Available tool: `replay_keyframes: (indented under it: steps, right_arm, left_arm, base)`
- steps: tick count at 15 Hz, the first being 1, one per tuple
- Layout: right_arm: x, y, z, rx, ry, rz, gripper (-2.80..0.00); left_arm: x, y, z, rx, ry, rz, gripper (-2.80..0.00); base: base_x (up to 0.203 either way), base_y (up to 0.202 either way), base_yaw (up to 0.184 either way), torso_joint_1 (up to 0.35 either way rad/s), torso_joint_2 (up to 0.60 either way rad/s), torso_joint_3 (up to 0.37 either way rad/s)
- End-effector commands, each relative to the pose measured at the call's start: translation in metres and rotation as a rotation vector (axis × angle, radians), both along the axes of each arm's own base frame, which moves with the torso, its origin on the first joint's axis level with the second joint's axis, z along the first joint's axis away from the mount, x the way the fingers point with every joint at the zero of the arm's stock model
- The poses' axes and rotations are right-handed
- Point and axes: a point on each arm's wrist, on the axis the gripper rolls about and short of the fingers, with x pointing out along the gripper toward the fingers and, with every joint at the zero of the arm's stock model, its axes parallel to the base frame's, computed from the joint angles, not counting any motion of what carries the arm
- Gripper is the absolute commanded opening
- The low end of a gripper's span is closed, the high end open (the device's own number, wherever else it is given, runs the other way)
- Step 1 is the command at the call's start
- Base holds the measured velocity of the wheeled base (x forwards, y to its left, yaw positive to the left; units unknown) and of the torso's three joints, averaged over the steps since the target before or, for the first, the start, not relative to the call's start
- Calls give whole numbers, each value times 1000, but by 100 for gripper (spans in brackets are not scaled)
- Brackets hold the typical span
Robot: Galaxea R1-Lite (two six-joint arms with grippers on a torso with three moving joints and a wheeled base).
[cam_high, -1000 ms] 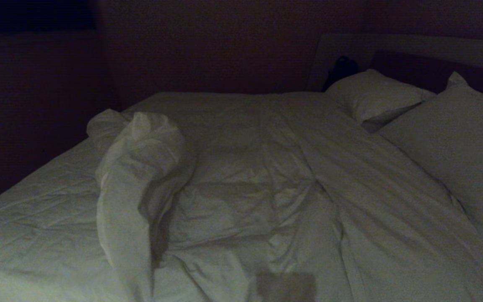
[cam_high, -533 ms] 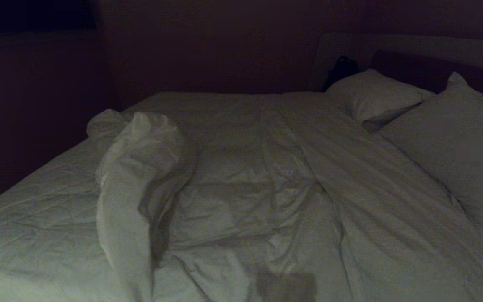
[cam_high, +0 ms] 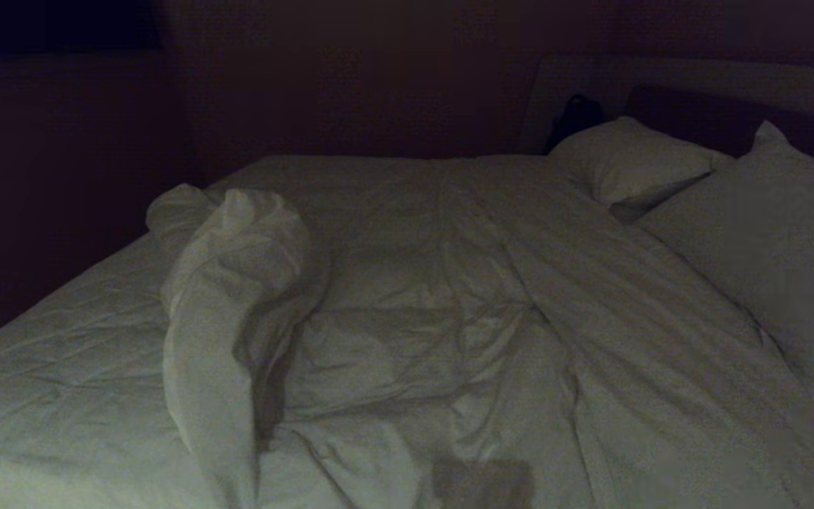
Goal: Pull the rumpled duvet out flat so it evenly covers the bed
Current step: Hold the folded corner of the quilt
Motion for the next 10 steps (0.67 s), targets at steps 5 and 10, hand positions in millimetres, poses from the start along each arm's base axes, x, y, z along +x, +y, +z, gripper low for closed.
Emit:
replay_keyframes:
  steps: [5,10]
  right_arm:
    - [11,-4,10,40,-90,8,-280]
    - [16,-5,18,33,-119,8,-280]
  left_arm:
    - [0,0,0,0,0,1,-280]
    - [0,0,0,0,0,1,-280]
  base:
    - [0,0,0,0,0,0]
    - [0,0,0,0,0,0]
